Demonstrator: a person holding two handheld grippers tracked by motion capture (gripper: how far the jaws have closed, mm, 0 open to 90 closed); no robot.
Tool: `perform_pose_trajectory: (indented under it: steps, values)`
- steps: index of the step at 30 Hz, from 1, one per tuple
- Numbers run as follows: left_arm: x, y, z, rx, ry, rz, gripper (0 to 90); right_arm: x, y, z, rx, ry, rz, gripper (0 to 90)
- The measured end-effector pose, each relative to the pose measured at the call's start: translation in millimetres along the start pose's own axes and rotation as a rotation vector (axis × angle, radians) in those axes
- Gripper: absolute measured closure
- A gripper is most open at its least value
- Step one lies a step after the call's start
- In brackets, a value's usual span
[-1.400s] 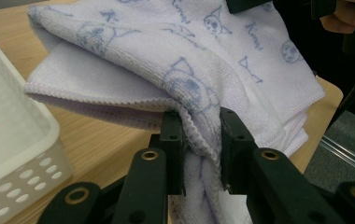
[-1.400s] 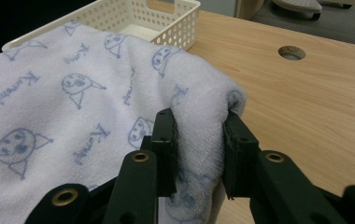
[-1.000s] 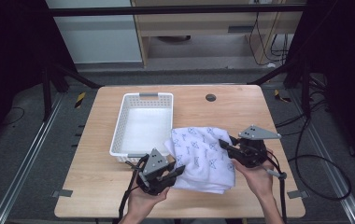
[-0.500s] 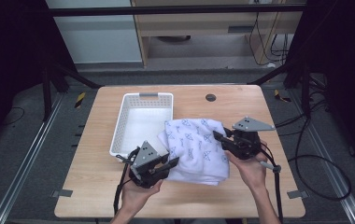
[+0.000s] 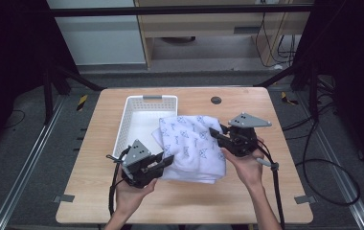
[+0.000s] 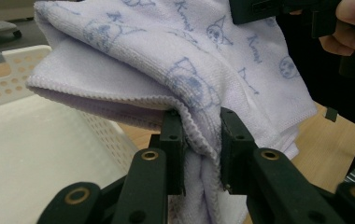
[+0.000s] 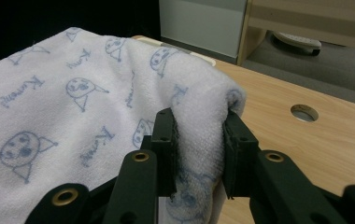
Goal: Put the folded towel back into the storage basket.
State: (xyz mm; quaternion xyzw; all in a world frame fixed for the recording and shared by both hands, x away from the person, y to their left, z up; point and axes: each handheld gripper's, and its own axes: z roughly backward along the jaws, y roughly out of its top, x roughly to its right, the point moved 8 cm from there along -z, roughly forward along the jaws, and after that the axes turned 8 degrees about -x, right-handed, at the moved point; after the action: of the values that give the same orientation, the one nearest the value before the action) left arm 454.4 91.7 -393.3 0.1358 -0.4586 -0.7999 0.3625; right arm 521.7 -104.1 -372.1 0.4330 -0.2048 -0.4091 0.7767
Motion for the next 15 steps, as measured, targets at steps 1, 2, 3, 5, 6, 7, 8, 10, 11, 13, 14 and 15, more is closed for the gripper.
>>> perform_pose_trajectory:
  steps: [1,2,3,5,6,7,8,10,11,13,14,15]
  values:
    - [-1.0,0.4,0.8,0.001,0.001,0.001,73.5,-0.8,1.4,-0.4,0.0,0.001,-0.001,70.3]
    - [-2.2,0.7,2.0,0.001,0.002,0.003,73.5,-1.1,2.4,-0.7,0.001,0.002,0.001,70.3]
    - [-3.7,1.2,3.4,0.003,0.003,0.005,73.5,-1.8,3.9,-1.3,0.004,0.004,0.003,70.3]
    - [-5.4,1.7,5.0,0.006,0.005,0.009,73.5,-3.8,7.2,-2.3,0.003,0.005,0.004,70.3]
    - [-6.5,2.2,5.9,0.008,0.007,0.01,73.5,-4.2,8.3,-2.5,0.003,0.005,0.009,70.4]
    - [-7.6,2.6,6.8,0.01,0.008,0.012,73.5,-4.9,10.0,-3.0,0.004,0.006,0.011,70.3]
    - [-9.2,3.3,8.1,0.012,0.008,0.013,73.5,-5.4,11.7,-3.4,0.004,0.005,0.013,70.3]
    - [-11.5,4.7,10.1,0.02,0.012,0.021,73.5,-7.0,16.5,-4.5,0.01,0.007,0.016,70.3]
    - [-13.3,5.3,11.4,0.023,0.013,0.022,73.5,-7.6,18.2,-5.0,0.011,0.008,0.018,70.3]
    - [-17.9,6.7,14.9,0.032,0.018,0.034,73.5,-9.8,23.3,-6.3,0.015,0.012,0.021,70.3]
    - [-20.2,7.3,16.3,0.036,0.019,0.037,73.5,-10.8,25.7,-7.2,0.018,0.015,0.021,70.3]
    - [-22.4,7.7,17.8,0.04,0.022,0.042,73.5,-12.0,28.1,-8.2,0.02,0.016,0.022,70.3]
